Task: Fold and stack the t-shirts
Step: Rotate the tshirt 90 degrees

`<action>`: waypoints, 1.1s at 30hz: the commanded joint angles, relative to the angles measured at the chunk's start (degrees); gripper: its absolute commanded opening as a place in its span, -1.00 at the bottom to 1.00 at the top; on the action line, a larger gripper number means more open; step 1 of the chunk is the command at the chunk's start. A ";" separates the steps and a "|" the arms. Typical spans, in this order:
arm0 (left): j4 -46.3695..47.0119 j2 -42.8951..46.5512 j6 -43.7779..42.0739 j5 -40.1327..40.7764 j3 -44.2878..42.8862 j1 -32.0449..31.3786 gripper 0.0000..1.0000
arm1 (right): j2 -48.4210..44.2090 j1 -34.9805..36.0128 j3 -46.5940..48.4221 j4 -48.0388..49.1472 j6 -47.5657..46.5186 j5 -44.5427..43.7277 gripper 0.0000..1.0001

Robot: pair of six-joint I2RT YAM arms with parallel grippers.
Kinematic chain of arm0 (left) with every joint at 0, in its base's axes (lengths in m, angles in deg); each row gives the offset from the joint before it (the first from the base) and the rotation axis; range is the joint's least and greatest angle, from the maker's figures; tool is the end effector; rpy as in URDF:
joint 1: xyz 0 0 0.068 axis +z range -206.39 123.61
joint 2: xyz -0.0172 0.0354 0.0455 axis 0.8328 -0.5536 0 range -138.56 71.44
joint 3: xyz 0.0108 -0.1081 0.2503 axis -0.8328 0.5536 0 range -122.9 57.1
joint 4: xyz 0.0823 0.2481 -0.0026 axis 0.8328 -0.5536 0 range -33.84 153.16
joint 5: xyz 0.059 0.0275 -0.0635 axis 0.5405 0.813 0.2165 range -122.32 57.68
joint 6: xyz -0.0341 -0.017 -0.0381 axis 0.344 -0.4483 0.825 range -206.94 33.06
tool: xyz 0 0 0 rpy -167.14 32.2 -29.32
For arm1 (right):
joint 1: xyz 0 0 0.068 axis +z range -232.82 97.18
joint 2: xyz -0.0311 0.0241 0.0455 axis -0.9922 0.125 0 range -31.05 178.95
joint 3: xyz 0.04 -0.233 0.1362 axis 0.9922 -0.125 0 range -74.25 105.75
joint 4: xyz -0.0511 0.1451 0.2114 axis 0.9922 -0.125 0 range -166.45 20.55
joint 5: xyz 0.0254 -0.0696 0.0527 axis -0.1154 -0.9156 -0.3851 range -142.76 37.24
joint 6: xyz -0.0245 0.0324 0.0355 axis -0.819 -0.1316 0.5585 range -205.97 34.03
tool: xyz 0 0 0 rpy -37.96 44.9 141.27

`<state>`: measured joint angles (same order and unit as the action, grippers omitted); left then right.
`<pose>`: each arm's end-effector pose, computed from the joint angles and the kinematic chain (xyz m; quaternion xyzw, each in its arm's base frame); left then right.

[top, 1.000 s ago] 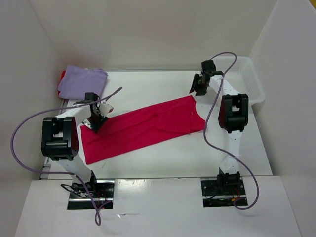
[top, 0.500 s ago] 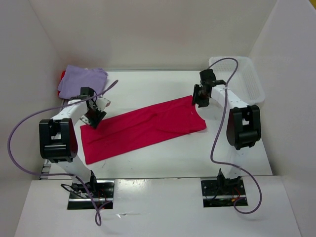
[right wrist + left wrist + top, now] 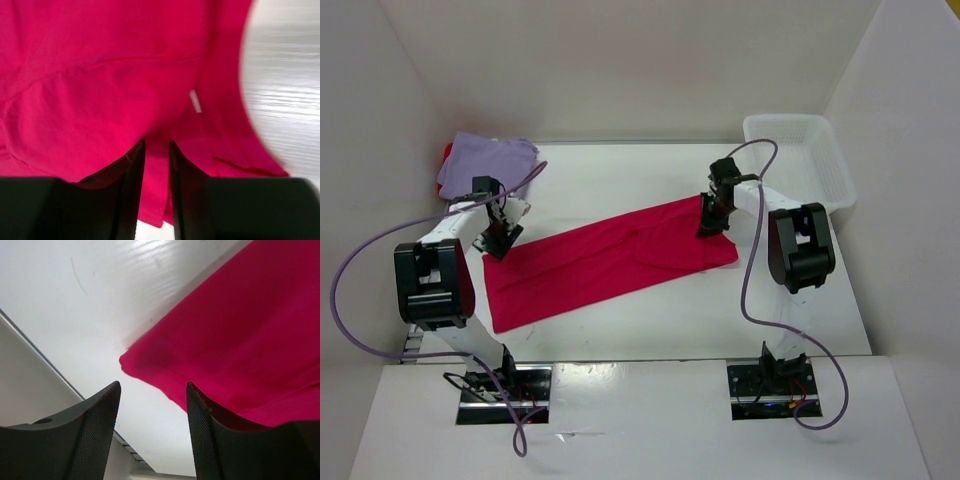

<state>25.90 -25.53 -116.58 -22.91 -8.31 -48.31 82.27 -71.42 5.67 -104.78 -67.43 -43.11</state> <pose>0.3274 0.0523 0.1967 0.1685 0.9652 0.1354 0.1473 0.3926 0.0852 0.1694 0.0455 0.9784 0.1274 0.1563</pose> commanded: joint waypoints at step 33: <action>1.22 -3.66 -0.59 -4.66 1.25 6.25 0.30 | -13.66 -0.14 -14.53 11.07 20.03 -8.60 0.30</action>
<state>26.97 -27.01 -116.93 -25.01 -5.79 -42.52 65.11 -70.02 -7.07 -100.11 -52.56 -53.93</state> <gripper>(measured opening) 0.652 0.652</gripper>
